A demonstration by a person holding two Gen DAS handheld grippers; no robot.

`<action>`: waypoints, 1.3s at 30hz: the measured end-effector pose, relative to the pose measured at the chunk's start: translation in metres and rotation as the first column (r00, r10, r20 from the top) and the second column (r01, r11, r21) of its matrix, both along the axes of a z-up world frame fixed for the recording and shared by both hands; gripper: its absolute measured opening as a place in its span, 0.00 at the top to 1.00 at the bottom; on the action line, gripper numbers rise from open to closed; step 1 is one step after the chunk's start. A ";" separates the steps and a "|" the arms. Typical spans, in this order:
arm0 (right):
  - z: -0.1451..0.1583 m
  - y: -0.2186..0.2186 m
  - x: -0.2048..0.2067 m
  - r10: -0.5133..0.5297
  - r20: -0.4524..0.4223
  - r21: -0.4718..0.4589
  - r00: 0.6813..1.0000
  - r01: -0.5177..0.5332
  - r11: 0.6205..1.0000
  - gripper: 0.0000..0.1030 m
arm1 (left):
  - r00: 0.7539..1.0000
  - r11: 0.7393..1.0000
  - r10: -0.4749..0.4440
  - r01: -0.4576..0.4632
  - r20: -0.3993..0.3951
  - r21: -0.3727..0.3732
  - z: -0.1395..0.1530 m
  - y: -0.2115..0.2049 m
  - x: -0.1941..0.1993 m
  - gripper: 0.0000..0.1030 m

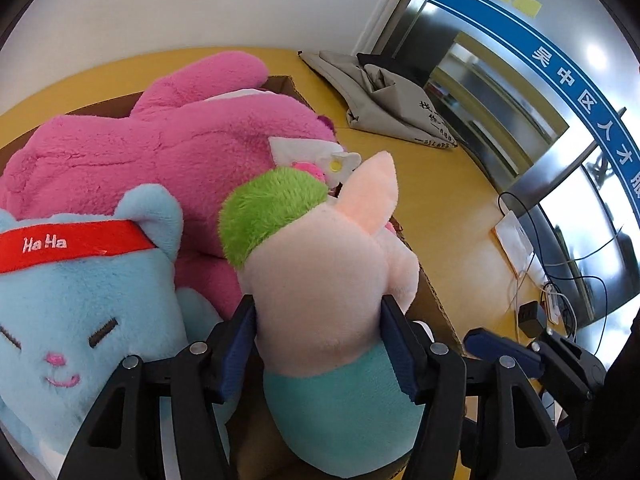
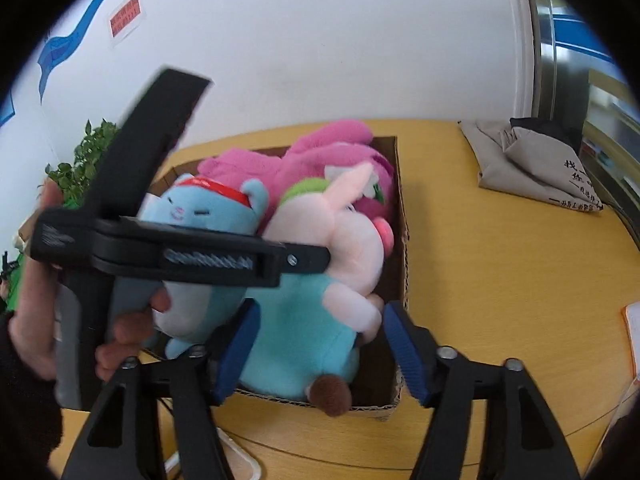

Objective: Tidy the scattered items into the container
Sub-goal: 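Lift the pig with both grippers into the box beside the blue bear, open, then move both grippers to the clear phone case and close on its frame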

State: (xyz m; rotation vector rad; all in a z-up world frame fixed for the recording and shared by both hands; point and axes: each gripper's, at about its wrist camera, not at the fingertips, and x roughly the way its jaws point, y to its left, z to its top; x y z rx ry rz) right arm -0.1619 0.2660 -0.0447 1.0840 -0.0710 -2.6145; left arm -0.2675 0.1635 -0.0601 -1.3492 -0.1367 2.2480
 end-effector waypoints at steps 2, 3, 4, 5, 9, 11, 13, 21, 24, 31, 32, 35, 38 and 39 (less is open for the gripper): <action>-0.013 -0.011 -0.008 0.016 0.047 0.059 0.999 -0.019 0.998 0.69 | 1.000 1.000 -0.002 0.002 0.007 -0.020 -0.002 0.003 -0.002 0.36; -0.018 -0.013 -0.011 0.006 0.055 0.064 0.998 -0.010 0.998 0.69 | 1.000 0.999 -0.003 0.003 0.000 -0.042 -0.003 0.006 -0.001 0.35; -0.023 -0.013 -0.013 -0.010 0.059 0.059 0.998 0.006 0.998 0.69 | 1.000 0.998 -0.002 0.002 -0.006 -0.056 -0.002 0.007 0.000 0.34; -0.024 -0.013 -0.013 -0.023 0.058 0.060 0.998 0.019 0.998 0.69 | 1.000 0.998 0.001 -0.001 -0.009 -0.060 0.000 0.008 0.001 0.33; -0.021 -0.019 -0.006 -0.039 0.034 0.128 0.999 0.035 0.991 0.69 | 0.999 0.998 0.045 -0.045 -0.007 -0.036 0.013 -0.005 0.017 0.32; -0.015 -0.008 0.000 -0.067 0.043 0.085 0.997 0.063 0.994 0.58 | 0.996 0.995 0.072 -0.075 -0.056 -0.062 0.029 -0.019 0.038 0.31; -0.004 0.002 0.015 -0.101 0.044 0.040 0.994 0.099 0.994 0.34 | 0.989 0.994 0.088 -0.095 -0.117 -0.054 0.049 -0.044 0.067 0.24; 0.024 -0.009 0.099 -0.131 -0.029 -0.001 0.991 0.131 0.991 0.22 | 0.958 0.970 0.185 -0.214 -0.218 -0.114 0.059 -0.131 0.203 0.03; 0.026 -0.022 0.112 -0.138 -0.041 0.071 0.990 0.140 0.988 0.22 | 0.957 0.965 0.223 -0.243 -0.188 -0.093 0.048 -0.148 0.238 0.03; 0.041 -0.056 0.145 -0.098 -0.069 0.131 0.993 0.106 0.986 0.22 | 0.944 0.956 0.283 -0.292 -0.171 -0.026 0.044 -0.162 0.278 0.03; 0.042 -0.060 0.149 -0.083 -0.070 0.134 0.994 0.092 0.987 0.22 | 0.942 0.955 0.289 -0.296 -0.170 -0.016 0.045 -0.162 0.281 0.03; 0.045 -0.068 0.159 -0.076 -0.083 0.153 0.994 0.088 0.984 0.22 | 0.944 0.957 0.285 -0.291 -0.168 -0.012 0.045 -0.161 0.283 0.03; 0.048 -0.071 0.166 -0.078 -0.088 0.159 0.993 0.091 0.983 0.22 | 0.943 0.957 0.284 -0.291 -0.171 -0.017 0.044 -0.159 0.284 0.03; 0.048 -0.072 0.168 -0.078 -0.089 0.160 0.993 0.091 0.983 0.22 | 0.945 0.958 0.281 -0.287 -0.169 -0.013 0.044 -0.158 0.285 0.03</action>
